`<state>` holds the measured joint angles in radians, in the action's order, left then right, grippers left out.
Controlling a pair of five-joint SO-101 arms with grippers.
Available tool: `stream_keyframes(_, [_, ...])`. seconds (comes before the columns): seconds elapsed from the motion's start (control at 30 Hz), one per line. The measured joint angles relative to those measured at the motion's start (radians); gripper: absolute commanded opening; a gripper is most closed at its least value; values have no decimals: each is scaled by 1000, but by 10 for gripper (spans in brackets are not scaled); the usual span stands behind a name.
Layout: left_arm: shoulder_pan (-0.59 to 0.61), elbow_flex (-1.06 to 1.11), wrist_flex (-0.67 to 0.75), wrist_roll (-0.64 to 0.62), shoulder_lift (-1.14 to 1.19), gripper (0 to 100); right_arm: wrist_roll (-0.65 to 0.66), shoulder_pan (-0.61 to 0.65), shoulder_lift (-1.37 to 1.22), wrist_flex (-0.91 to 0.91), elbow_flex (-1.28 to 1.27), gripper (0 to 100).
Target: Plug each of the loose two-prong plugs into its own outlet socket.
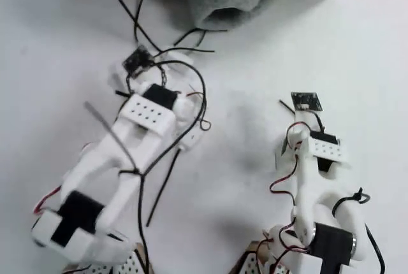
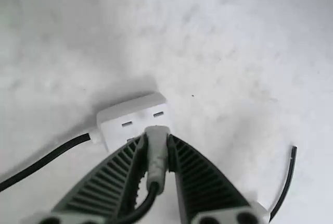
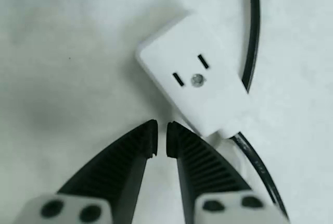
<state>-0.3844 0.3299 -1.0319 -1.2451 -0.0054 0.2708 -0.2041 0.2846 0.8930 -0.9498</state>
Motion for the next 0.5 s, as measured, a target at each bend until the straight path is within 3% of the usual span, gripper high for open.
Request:
stream_keyframes(0.17, [31,-87,-23,-69,123,28,0,2,0,-15,-5,45])
stream_keyframes(0.5, [31,-173,-40,-80,222,28,-2,2,0,-29,-12,45])
